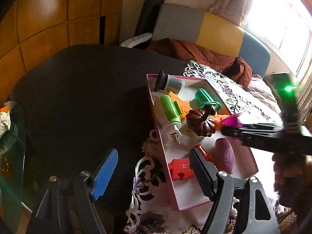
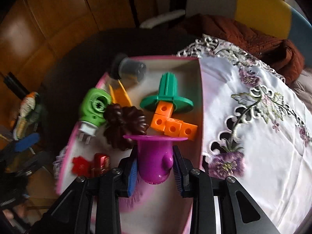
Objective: Organize rigid objects
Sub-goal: 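Lower the magenta cup into the tray and open the right tool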
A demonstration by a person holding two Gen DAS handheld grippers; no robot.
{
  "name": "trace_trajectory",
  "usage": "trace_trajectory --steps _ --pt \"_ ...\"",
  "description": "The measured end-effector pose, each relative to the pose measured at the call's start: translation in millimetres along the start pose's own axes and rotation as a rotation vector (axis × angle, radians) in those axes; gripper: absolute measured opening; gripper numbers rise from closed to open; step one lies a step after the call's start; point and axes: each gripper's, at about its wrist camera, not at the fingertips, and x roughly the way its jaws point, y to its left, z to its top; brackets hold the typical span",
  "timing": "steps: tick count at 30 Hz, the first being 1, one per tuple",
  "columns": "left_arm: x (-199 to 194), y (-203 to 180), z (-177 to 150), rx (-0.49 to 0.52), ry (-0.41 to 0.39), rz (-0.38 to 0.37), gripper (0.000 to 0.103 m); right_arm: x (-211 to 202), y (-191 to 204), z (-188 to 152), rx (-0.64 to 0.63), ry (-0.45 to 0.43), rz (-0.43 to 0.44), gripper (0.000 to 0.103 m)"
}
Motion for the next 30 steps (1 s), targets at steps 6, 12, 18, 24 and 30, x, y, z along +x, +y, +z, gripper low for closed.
trace_trajectory --steps 6,12,18,24,30 --pt "3.3 -0.2 -0.7 0.008 0.003 0.010 0.077 20.5 -10.0 7.1 0.045 0.011 -0.036 0.033" --pt "3.4 -2.2 0.0 0.011 0.003 0.032 0.077 18.4 -5.4 6.9 0.027 -0.003 -0.044 0.047" --pt "-2.8 -2.3 0.8 0.006 -0.014 0.065 0.077 6.2 5.9 -3.7 -0.002 -0.038 -0.052 0.069" --pt "-11.3 -7.5 0.5 0.015 -0.047 0.104 0.077 -19.3 14.1 -22.3 -0.016 -0.089 -0.079 0.080" --pt "-26.9 -16.6 0.6 0.021 -0.103 0.117 0.077 -47.8 10.7 -41.4 0.047 -0.172 -0.122 0.087"
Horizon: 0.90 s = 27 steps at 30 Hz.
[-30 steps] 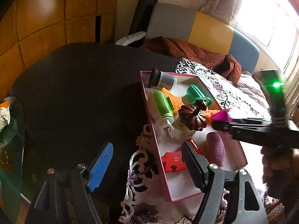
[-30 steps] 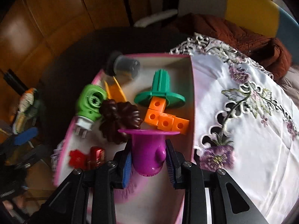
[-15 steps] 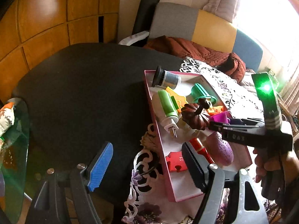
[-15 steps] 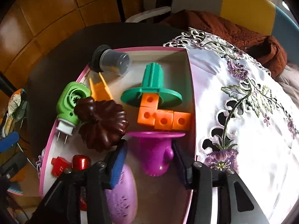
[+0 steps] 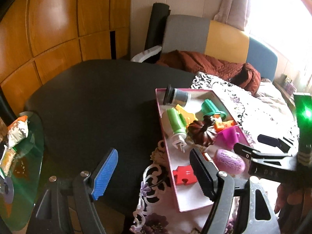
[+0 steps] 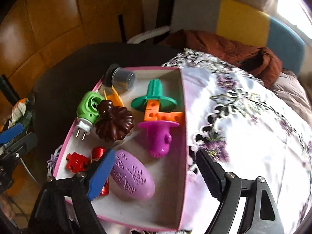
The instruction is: Organize rigid objects
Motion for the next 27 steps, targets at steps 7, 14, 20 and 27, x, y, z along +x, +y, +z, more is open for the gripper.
trace_trajectory --steps 7,14,20,27 --pt "-18.3 -7.4 2.5 -0.030 -0.055 0.092 0.079 -27.1 -4.4 -18.2 0.068 -0.088 -0.045 0.088" --pt "-24.5 -19.7 1.2 0.006 -0.064 0.124 0.079 -37.7 -2.3 -27.4 0.087 -0.127 -0.067 0.088" --pt "-30.3 -27.6 -2.8 0.019 -0.079 0.110 0.079 -42.2 -1.1 -29.5 0.086 -0.143 -0.075 0.088" --pt "-32.7 -31.5 -4.2 0.021 -0.088 0.087 0.079 -44.2 -0.5 -28.9 0.083 -0.155 -0.080 0.088"
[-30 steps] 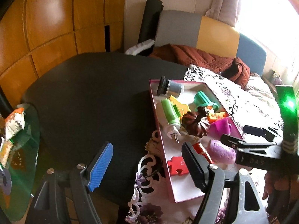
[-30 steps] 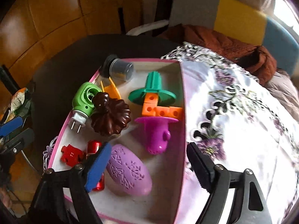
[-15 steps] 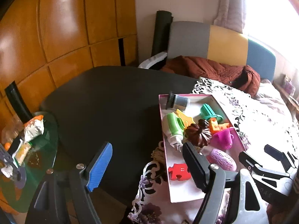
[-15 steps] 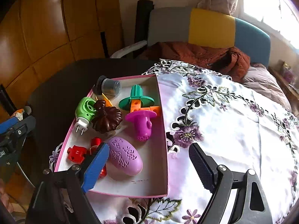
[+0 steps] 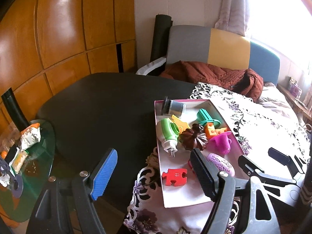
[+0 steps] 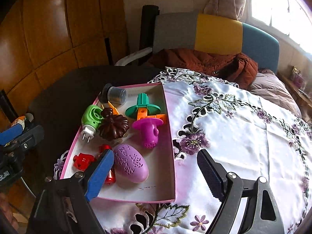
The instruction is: Organize rigid objects
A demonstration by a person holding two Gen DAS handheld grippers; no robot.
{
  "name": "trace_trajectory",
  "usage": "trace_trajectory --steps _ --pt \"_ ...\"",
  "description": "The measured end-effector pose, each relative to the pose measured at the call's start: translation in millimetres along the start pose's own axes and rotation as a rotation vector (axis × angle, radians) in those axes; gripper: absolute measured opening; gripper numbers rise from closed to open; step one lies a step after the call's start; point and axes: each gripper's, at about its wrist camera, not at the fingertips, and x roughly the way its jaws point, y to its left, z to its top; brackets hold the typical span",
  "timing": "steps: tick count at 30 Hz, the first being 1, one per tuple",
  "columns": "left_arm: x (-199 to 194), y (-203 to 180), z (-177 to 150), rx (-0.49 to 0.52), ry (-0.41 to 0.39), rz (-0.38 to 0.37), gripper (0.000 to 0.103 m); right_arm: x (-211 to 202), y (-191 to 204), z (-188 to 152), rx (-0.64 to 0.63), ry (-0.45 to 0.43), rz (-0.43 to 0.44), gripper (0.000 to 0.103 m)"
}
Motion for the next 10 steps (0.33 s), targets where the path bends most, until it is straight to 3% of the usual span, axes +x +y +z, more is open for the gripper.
trace_trajectory --steps 3,10 --pt "-2.4 -0.7 -0.4 0.010 -0.032 0.016 0.070 0.4 -0.2 -0.2 -0.001 0.001 -0.002 0.088" --pt "-1.9 2.3 2.2 0.007 -0.049 0.015 0.069 1.5 0.0 -0.5 -0.005 -0.001 -0.005 0.088"
